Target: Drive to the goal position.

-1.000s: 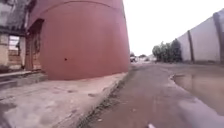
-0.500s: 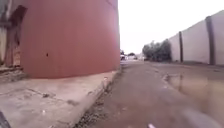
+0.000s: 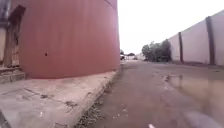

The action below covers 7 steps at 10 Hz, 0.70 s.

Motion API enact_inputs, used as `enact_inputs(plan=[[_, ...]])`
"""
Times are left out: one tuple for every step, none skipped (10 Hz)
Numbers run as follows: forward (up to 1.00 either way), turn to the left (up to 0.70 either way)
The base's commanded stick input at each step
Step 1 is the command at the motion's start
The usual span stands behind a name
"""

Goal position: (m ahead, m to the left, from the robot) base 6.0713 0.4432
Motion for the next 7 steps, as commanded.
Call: enact_inputs(plan=[[0.50,-0.50],[0.50,-0.50],[0.50,-0.50],[0.50,-0.50],[0.50,-0.50],[0.50,-0.50],[0.50,-0.50]])
